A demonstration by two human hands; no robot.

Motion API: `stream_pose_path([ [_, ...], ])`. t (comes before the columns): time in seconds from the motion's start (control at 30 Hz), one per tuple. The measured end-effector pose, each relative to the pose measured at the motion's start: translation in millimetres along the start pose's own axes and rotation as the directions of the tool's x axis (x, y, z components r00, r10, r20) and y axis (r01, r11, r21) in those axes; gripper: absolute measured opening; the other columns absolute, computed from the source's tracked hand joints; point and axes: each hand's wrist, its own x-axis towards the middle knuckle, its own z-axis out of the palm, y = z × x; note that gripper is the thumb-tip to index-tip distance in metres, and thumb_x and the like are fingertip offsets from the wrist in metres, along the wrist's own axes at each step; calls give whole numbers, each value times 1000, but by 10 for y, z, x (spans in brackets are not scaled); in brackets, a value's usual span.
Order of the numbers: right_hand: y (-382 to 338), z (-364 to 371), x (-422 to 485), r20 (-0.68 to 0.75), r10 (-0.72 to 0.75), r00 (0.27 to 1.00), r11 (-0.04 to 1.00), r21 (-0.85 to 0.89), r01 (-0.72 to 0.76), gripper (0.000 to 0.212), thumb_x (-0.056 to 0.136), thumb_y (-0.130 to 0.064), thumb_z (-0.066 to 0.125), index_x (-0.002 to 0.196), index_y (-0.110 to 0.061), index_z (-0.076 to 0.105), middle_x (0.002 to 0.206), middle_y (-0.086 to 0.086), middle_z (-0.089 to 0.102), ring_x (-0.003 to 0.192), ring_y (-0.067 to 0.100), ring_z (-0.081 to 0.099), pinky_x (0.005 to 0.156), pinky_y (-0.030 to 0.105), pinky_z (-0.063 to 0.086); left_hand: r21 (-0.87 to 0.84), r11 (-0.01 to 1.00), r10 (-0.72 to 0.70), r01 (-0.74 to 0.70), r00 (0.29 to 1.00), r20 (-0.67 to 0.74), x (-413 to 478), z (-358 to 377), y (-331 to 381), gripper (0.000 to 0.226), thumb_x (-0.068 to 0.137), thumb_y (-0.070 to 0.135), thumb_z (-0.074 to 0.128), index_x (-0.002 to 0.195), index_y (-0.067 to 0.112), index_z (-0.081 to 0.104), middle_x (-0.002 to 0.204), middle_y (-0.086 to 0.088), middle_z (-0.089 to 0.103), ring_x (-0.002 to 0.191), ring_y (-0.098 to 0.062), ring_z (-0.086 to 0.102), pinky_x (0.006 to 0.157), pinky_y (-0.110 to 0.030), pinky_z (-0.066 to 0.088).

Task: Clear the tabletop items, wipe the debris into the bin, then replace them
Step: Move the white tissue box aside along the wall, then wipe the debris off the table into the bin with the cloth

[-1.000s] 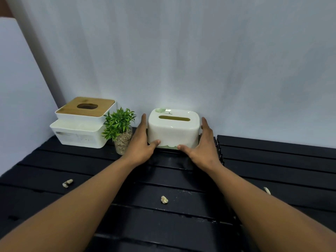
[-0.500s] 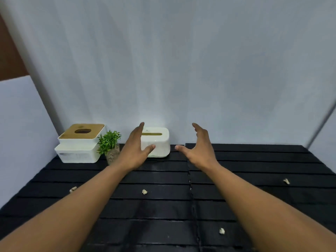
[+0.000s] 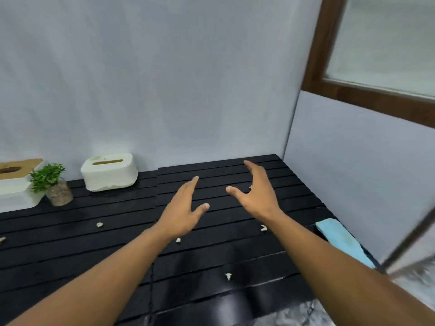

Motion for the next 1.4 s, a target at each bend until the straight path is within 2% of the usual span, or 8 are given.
stream_pose_path([
  [0.13, 621, -478, -316, -27, 94, 995, 990, -101, -96, 80, 77, -48, 72, 143, -30, 30, 146, -10, 34, 129, 10, 41, 101, 29, 36, 33, 999, 33, -37, 993, 116, -8, 717, 239, 76, 93, 38, 55, 153, 21, 11, 159, 1, 17, 145, -13, 17, 113, -23, 16],
  [0.3, 1371, -924, -644, -7, 206, 978, 938, -282, -200, 76, 82, -48, 66, 144, -25, 30, 148, -3, 35, 131, 18, 42, 103, 33, 38, 131, 991, -31, -4, 963, 268, 2, 1390, 365, 92, 84, 57, 59, 153, 26, 6, 160, -2, 11, 147, -20, 12, 119, -37, 17],
  [0.5, 2011, -1199, -773, 67, 165, 984, 830, -548, -102, 68, 86, -50, 58, 143, -21, 37, 145, 2, 42, 132, 23, 41, 108, 37, 32, 298, 951, -12, -85, 951, 308, 76, 1825, 408, 109, 70, 76, 56, 152, 26, 5, 161, -3, 9, 148, -21, 6, 120, -47, 4],
  [0.67, 2433, -1334, -834, 187, 235, 954, 728, -684, -45, 78, 81, -65, 35, 146, -23, 31, 153, 6, 31, 140, 27, 29, 112, 45, 28, 353, 930, -17, -103, 946, 323, 51, 1989, 303, 112, 68, 82, 50, 152, 27, 0, 162, -2, 1, 148, -20, -4, 118, -48, -6],
  [0.9, 2450, -1150, -931, 100, 267, 958, 796, -584, -161, 60, 93, -35, 44, 149, -25, 27, 159, 2, 21, 146, 24, 16, 115, 40, 23, 379, 915, 20, -134, 957, 290, 18, 2033, 237, 114, 66, 88, 38, 152, 22, 4, 162, 1, -1, 148, -16, -5, 119, -46, -5],
  [1.0, 2195, -875, -961, 79, 281, 957, 799, -572, -187, 60, 93, -32, 43, 149, -22, 26, 159, 4, 20, 146, 24, 13, 115, 41, 26, 398, 907, 14, -135, 956, 293, 22, 2033, 236, 116, 66, 89, 38, 152, 18, 7, 162, 1, -1, 148, -16, -4, 119, -45, -5],
  [1.2, 1562, -289, -1126, 161, 274, 948, 812, -566, -139, 62, 94, -34, 38, 151, -23, 16, 161, 1, 10, 148, 21, 2, 113, 37, 29, 348, 930, -8, -120, 939, 344, -9, 1894, 221, 108, 74, 79, 45, 152, 13, 10, 162, -1, 2, 148, -15, -1, 120, -41, -3],
  [1.4, 1250, 118, -1177, 253, 148, 956, 887, -462, -15, 57, 92, -24, 41, 148, -27, 27, 158, -6, 18, 147, 14, 8, 107, 36, 39, 349, 932, -31, -98, 938, 344, -178, 1438, -86, 100, 79, 73, 47, 152, 15, 12, 162, 0, 5, 148, -15, 2, 120, -39, -1],
])
